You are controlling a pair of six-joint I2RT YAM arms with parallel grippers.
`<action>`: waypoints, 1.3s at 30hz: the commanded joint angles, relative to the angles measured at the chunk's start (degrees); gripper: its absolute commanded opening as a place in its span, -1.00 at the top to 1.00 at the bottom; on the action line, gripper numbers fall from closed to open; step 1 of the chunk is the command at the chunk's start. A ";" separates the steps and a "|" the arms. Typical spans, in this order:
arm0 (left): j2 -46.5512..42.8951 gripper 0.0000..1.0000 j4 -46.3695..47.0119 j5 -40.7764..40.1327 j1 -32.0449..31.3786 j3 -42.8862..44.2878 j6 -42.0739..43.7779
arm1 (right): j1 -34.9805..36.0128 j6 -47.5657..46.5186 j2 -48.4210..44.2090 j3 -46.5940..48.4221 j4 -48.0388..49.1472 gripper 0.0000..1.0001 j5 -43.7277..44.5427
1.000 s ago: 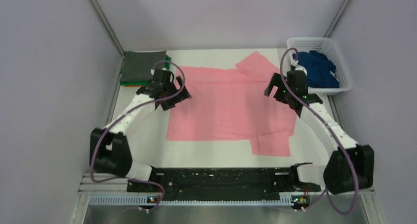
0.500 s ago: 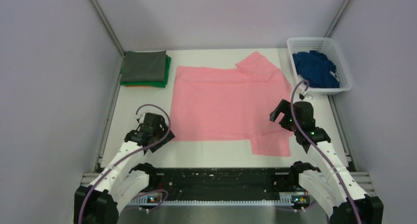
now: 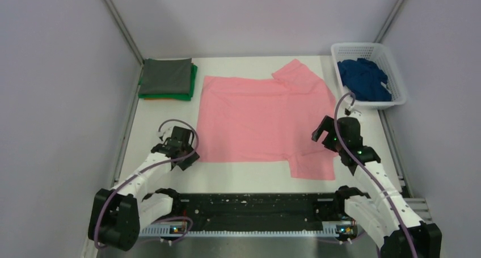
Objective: Fold and stack the t-shirts
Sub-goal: Grab the side of the flattened tshirt closest away from the robot with both arms
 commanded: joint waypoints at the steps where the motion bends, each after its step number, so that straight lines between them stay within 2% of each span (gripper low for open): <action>1: 2.51 0.13 3.59 0.98 -0.02 -1.25 -1.22 | -0.40 -0.35 0.43 0.06 -0.92 -0.88 0.36; 7: 3.65 0.12 4.57 0.20 -0.01 -0.41 -0.70 | -0.42 -0.30 0.20 -0.01 -2.20 -0.87 -0.55; 9: 4.16 0.19 4.80 0.61 0.00 -0.20 -0.48 | -0.45 0.05 0.09 0.15 -2.78 -0.86 -0.88; 10: 4.15 0.30 4.88 1.17 -0.03 -0.18 -0.17 | -0.40 0.60 0.03 0.34 -3.34 -0.86 -0.94; 12: 3.45 0.65 5.12 2.24 -0.05 -0.61 0.17 | -0.37 1.79 0.16 1.04 -5.61 -0.86 -0.53; 13: 2.65 0.93 5.07 2.52 -0.05 -0.99 0.25 | -0.39 2.26 0.19 1.52 -6.86 -0.86 -0.26; 14: 1.79 1.00 5.01 2.65 -0.05 -1.42 0.20 | -0.45 2.86 0.24 2.12 -8.59 -0.86 0.40; 18: -3.27 1.00 3.78 2.58 0.00 -3.06 0.27 | -0.39 6.11 -0.03 4.14 -16.00 -0.81 2.39; 23: -8.31 1.00 1.07 1.82 -0.05 -3.44 0.39 | 1.20 10.78 -0.80 2.43 -19.54 -0.55 -1.36; 26: -9.53 1.00 0.86 1.96 -0.05 -3.30 0.72 | 6.61 14.75 0.78 2.60 -23.65 -0.57 3.29; 30: -9.86 1.00 0.86 2.23 -0.01 -3.16 1.07 | 17.44 22.90 2.37 2.63 -27.07 -0.55 8.38; 36: -9.65 1.00 0.73 1.93 0.04 -3.34 1.54 | 19.22 28.21 4.91 -3.25 -25.32 -0.46 7.65; 39: -9.84 1.00 0.67 1.93 0.02 -3.27 1.80 | 19.21 30.48 3.89 -5.05 -24.53 -0.39 10.25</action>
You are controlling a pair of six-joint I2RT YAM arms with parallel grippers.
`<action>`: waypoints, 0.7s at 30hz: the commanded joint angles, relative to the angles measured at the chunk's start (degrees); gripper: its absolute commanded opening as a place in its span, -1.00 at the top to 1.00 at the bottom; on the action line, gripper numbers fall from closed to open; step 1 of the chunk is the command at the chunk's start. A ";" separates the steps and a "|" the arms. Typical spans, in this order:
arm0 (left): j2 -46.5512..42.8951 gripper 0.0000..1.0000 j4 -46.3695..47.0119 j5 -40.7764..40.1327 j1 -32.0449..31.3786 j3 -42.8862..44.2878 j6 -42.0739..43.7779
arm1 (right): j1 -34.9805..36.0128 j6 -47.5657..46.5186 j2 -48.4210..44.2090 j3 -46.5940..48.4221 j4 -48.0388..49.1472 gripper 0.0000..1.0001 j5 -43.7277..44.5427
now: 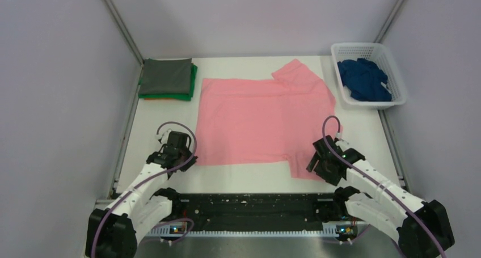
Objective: Fold and stack the t-shirts
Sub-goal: Grab the side of the flattened tshirt closest away from the robot with both arms
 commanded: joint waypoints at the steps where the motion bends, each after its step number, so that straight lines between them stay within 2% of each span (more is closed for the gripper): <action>1: -0.77 1.00 -0.84 -0.62 -0.02 0.11 1.28 | 0.46 5.45 -0.99 -1.96 0.40 -0.37 4.85; 4: -0.86 1.00 -1.43 -1.01 0.08 0.35 1.33 | 0.47 5.37 -1.06 -3.83 2.63 -0.30 4.43; 11: -0.88 1.00 -1.57 -1.22 0.03 0.83 1.00 | 0.50 2.54 3.74 -3.85 6.74 0.19 3.90; 17: -2.06 1.00 -4.29 -1.92 0.00 1.34 -0.10 | 0.50 0.87 4.48 -2.71 4.61 0.91 1.99; 19: -3.32 1.00 -5.97 -2.16 -0.02 1.37 -0.59 | 0.51 0.53 1.85 -1.78 1.13 0.99 0.54; 21: -4.96 1.00 -8.21 -3.37 0.04 1.28 -1.04 | 0.46 0.39 -1.09 -0.52 -2.34 0.99 -2.03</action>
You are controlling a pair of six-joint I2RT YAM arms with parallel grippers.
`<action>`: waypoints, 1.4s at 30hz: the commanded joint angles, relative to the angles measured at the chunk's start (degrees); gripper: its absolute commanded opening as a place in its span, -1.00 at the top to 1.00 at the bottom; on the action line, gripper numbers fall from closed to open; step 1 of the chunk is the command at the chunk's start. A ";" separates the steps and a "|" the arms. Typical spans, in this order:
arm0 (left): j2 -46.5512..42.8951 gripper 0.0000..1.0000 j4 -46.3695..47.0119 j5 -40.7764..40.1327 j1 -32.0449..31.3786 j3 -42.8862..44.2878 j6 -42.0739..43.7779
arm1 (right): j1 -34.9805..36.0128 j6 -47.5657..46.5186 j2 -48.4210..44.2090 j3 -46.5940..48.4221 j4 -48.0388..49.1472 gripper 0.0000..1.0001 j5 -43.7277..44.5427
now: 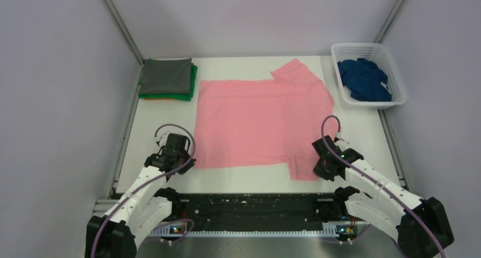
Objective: Fold and stack the t-shirts
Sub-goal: Grab the side of the flattened tshirt closest away from the robot with both arms, then fold the flattened tshirt in 1/3 of the way
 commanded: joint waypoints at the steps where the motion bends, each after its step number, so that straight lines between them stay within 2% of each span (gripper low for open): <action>1: -3.92 1.00 -5.97 -3.28 0.05 1.41 -1.63 | 0.53 -0.30 -4.84 1.76 -8.44 1.00 -6.72; 7: -9.34 1.00 -9.67 -2.58 0.05 0.77 -3.42 | 0.59 1.05 -11.51 4.28 -17.94 1.00 -10.24; 10: -11.21 1.00 -10.70 -1.44 0.01 0.56 -4.52 | 0.98 1.93 -14.32 4.42 -19.68 1.00 -12.59; 15: -13.45 1.00 -11.42 0.52 0.04 0.48 -5.10 | 1.17 1.25 -15.51 4.23 -18.29 1.00 -12.26; 20: -12.94 1.00 -6.73 1.88 0.04 0.39 -3.99 | 1.16 -0.56 -14.49 6.00 -9.82 1.00 -10.35; 24: -10.02 1.00 -2.57 -0.55 0.06 0.92 -3.76 | 1.15 -3.85 -10.06 9.09 -5.83 1.00 -8.82; 34: 1.91 1.00 2.87 -1.50 0.15 8.96 -1.14 | -0.55 -10.33 -0.48 19.03 0.56 1.00 -2.27; 42: 11.41 1.00 4.38 -4.06 0.85 15.39 0.78 | -7.29 -15.19 7.72 23.32 8.25 1.00 -6.96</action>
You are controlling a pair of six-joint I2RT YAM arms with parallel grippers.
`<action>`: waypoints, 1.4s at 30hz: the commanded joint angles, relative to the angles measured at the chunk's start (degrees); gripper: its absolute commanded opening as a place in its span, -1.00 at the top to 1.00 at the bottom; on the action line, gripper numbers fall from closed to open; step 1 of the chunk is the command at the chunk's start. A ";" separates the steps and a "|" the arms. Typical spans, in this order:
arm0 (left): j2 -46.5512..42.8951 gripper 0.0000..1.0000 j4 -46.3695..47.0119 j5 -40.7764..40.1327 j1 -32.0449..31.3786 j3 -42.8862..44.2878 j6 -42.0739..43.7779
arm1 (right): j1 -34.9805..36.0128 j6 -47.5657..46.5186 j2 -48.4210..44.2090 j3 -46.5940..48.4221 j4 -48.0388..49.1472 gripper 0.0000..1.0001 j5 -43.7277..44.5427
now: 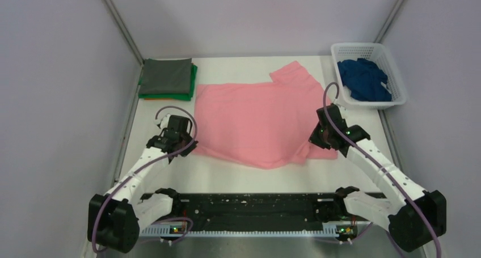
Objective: Fold and stack the t-shirts
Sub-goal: Fold the flattened tshirt in 1/3 of the way
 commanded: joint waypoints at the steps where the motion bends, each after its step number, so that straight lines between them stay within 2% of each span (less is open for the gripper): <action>1: 3.58 1.00 3.38 -2.68 1.05 4.26 2.08 | -3.35 -3.95 3.71 4.15 6.08 1.00 -1.72; 15: 13.98 1.00 4.59 -2.91 3.97 12.47 4.44 | -8.74 -7.43 11.98 10.67 10.89 1.00 -3.48; 33: 22.94 1.00 7.30 -2.49 6.83 18.13 6.25 | -11.39 -9.07 22.49 16.66 14.87 1.00 -4.76; 38: 27.87 1.00 8.71 -0.74 7.11 20.11 7.08 | -11.55 -8.78 27.32 18.43 16.93 1.00 -4.82; 39: 28.96 0.89 8.77 -0.91 7.14 20.71 7.17 | -11.60 -8.48 28.78 18.80 17.65 0.98 -4.61; 42: 31.25 0.24 9.02 -2.06 7.29 22.38 7.06 | -12.52 -5.82 33.86 20.58 21.86 0.87 -4.14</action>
